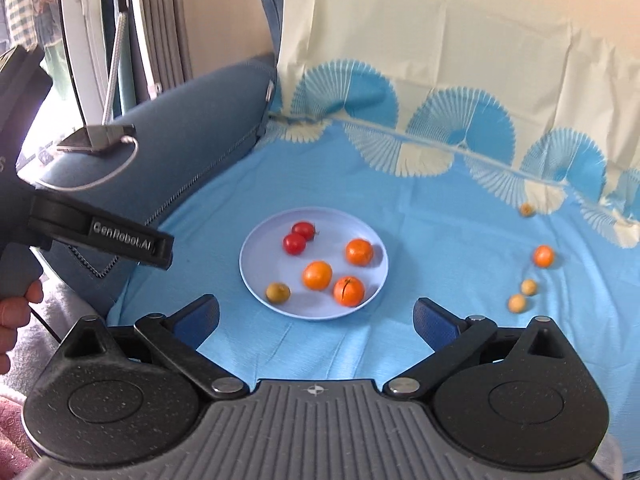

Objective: Organize fruits
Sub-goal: 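Lift both open tools away from the plate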

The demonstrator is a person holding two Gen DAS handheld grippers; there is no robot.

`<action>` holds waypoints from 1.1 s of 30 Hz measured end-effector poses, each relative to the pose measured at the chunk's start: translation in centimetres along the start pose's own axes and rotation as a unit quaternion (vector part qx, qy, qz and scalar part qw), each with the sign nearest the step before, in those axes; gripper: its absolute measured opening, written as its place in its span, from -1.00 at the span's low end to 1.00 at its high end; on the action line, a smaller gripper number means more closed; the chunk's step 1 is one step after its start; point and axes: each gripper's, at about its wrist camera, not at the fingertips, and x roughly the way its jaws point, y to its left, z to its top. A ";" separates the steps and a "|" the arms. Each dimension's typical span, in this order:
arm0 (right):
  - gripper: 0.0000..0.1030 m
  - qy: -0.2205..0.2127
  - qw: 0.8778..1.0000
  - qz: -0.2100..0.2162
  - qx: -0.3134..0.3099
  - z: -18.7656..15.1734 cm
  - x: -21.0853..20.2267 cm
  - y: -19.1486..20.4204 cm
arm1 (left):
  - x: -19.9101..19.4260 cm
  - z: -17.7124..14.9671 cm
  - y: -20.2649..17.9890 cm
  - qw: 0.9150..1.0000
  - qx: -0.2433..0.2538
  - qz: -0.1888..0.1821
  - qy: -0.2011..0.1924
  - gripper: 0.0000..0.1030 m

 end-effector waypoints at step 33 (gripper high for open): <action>0.99 -0.079 0.997 -0.003 0.020 -2.3 -7.3 -0.3 | -6.9 -2.9 -1.0 0.997 0.020 -0.007 -0.068 0.99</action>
